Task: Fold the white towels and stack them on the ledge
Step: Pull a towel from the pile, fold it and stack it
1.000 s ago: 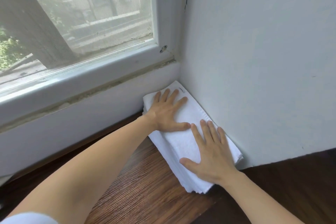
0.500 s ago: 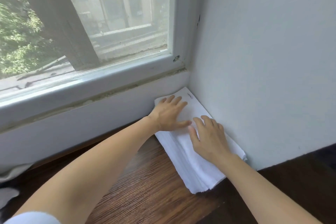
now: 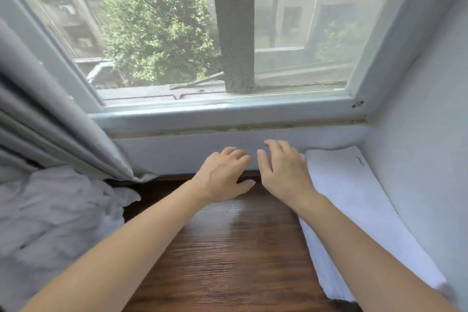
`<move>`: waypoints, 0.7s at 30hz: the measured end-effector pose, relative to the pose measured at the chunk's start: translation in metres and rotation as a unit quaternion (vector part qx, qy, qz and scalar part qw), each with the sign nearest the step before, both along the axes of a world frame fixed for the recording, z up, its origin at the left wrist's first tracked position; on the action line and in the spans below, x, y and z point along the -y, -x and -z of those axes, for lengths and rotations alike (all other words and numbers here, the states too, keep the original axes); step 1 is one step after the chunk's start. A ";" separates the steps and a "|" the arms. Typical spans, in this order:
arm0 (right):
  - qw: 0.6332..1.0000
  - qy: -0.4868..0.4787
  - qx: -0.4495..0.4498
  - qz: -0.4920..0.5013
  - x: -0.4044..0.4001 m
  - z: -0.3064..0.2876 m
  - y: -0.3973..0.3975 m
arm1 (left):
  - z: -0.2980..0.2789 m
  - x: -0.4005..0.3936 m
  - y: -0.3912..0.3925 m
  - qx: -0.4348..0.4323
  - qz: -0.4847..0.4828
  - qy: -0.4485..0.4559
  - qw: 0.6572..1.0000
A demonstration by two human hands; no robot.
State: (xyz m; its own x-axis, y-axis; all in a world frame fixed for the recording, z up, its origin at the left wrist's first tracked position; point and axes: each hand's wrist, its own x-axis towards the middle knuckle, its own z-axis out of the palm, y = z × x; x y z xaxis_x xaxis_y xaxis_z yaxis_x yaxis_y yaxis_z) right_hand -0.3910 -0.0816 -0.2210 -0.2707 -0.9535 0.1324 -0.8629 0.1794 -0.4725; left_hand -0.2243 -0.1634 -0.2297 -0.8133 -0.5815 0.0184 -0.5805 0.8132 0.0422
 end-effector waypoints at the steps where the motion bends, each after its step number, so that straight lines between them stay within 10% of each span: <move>1: 1.000 0.008 0.007 -0.023 0.010 0.000 -0.019 | -0.001 0.001 -0.024 0.003 -0.022 0.001 1.000; 14: 0.967 -0.060 0.029 -0.246 0.056 0.016 -0.250 | 0.039 -0.054 -0.304 0.096 -0.390 -0.170 0.900; 21: 0.952 -0.210 0.024 -0.223 0.062 0.068 -0.355 | 0.086 -0.067 -0.427 0.067 -0.424 -0.301 0.852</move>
